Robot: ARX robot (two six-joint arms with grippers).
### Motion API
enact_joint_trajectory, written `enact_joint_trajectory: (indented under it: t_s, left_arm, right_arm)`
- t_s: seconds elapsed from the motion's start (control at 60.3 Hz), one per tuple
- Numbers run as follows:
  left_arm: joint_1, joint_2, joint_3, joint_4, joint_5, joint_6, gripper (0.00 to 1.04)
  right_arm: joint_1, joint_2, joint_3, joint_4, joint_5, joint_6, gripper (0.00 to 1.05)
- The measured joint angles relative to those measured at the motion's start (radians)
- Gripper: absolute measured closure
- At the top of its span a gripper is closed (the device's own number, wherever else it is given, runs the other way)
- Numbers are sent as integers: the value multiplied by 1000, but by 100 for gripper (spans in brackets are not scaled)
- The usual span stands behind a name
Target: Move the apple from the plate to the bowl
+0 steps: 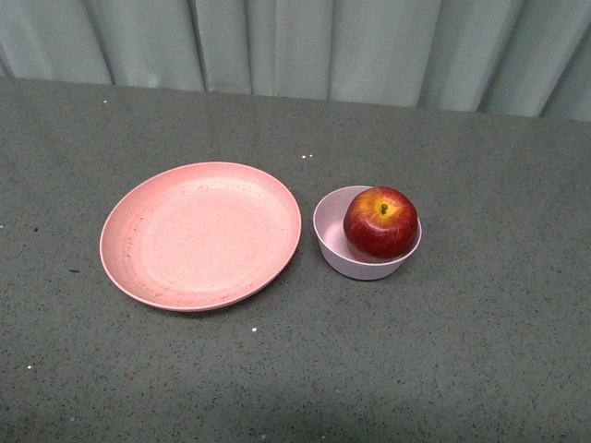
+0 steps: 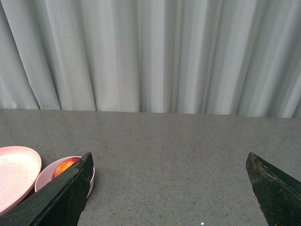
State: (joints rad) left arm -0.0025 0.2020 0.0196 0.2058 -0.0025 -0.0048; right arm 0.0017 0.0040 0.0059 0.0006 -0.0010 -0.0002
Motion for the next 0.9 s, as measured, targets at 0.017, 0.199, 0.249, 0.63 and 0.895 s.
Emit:
enact_joint_trajectory:
  t_s: [0.017, 0.199, 0.249, 0.63, 0.895]
  left_arm:
    - [0, -2, 0, -2, 0, 0, 101]
    - [0, -107, 0, -135, 1, 1, 101]
    - [0, -166, 0, -193, 2, 0, 101]
    - [0, -197, 0, -205, 2, 0, 81]
    - [0, -198, 0, -205, 2, 0, 28]
  right_arm:
    - [0, 0, 0, 0, 0, 0, 9]
    - [0, 0, 0, 0, 0, 0, 9]
    - [0, 0, 0, 0, 0, 0, 9]
    - [0, 0, 0, 0, 0, 0, 9]
    - [0, 0, 0, 0, 0, 0, 9]
